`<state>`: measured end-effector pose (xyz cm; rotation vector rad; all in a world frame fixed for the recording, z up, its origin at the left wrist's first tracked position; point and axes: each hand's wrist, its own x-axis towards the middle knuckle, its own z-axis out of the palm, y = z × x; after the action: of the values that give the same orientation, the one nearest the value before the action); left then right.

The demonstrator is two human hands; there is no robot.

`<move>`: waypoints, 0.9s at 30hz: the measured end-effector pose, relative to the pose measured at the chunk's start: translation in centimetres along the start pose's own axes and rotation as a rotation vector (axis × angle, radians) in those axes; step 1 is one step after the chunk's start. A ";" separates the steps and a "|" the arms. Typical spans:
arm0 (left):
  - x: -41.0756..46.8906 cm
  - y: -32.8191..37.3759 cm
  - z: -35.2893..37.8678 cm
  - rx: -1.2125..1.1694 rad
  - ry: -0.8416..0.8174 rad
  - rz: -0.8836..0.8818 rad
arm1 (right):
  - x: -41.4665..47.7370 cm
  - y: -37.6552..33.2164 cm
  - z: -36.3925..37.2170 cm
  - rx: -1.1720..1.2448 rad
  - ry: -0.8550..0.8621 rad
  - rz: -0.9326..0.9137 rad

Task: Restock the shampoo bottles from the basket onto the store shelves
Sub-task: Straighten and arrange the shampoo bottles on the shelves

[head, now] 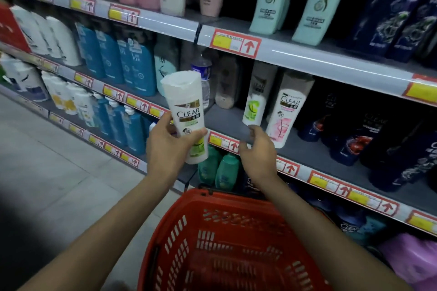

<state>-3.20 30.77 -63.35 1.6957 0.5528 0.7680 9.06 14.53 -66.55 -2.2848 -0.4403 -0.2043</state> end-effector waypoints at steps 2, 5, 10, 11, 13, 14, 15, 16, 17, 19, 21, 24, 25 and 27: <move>0.3 -0.4 -1.3 0.010 -0.021 -0.006 | 2.1 -0.9 1.6 0.028 -0.007 0.070; 1.0 -1.2 -2.4 0.029 -0.055 -0.041 | 4.1 -1.8 3.1 -0.013 0.055 0.144; 1.0 -1.9 -2.5 0.052 -0.036 -0.052 | 6.7 -2.0 5.4 -0.066 0.172 0.313; 1.0 -1.8 -2.5 0.048 -0.050 -0.053 | 7.1 -1.9 6.0 -0.046 0.189 0.338; 1.2 -1.4 -2.5 0.021 -0.093 -0.058 | 8.0 -1.7 6.8 0.000 0.225 0.371; 1.3 -1.2 -2.5 0.005 -0.111 -0.068 | 8.6 -1.6 7.2 0.016 0.239 0.390; 1.4 -1.1 -2.6 -0.005 -0.125 -0.083 | 9.2 -1.6 7.4 0.029 0.257 0.417; 1.6 -1.0 -2.7 -0.010 -0.140 -0.104 | 9.9 -1.6 7.5 0.041 0.278 0.446; 1.8 -1.0 -2.8 -0.013 -0.155 -0.131 | 10.4 -1.8 7.6 0.054 0.302 0.477; 2.1 -1.0 -3.3 -0.010 -0.190 -0.176 | 11.3 -1.9 7.9 0.081 0.357 0.522; 2.5 -1.1 -3.8 -0.009 -0.203 -0.205 | 11.7 -1.7 8.1 0.084 0.412 0.541; 3.2 -1.2 -4.8 -0.008 -0.177 -0.235 | 12.0 -1.3 8.1 0.078 0.466 0.546; 3.5 -1.2 -5.2 -0.008 -0.160 -0.238 | 11.9 -1.3 8.0 0.074 0.468 0.538; 4.0 -1.2 -5.9 -0.027 -0.117 -0.241 | 11.8 -1.2 8.2 0.048 0.434 0.492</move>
<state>-4.77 37.81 -62.76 1.6026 0.6490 0.4979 19.62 24.22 -67.99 -2.1454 0.3336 -0.4189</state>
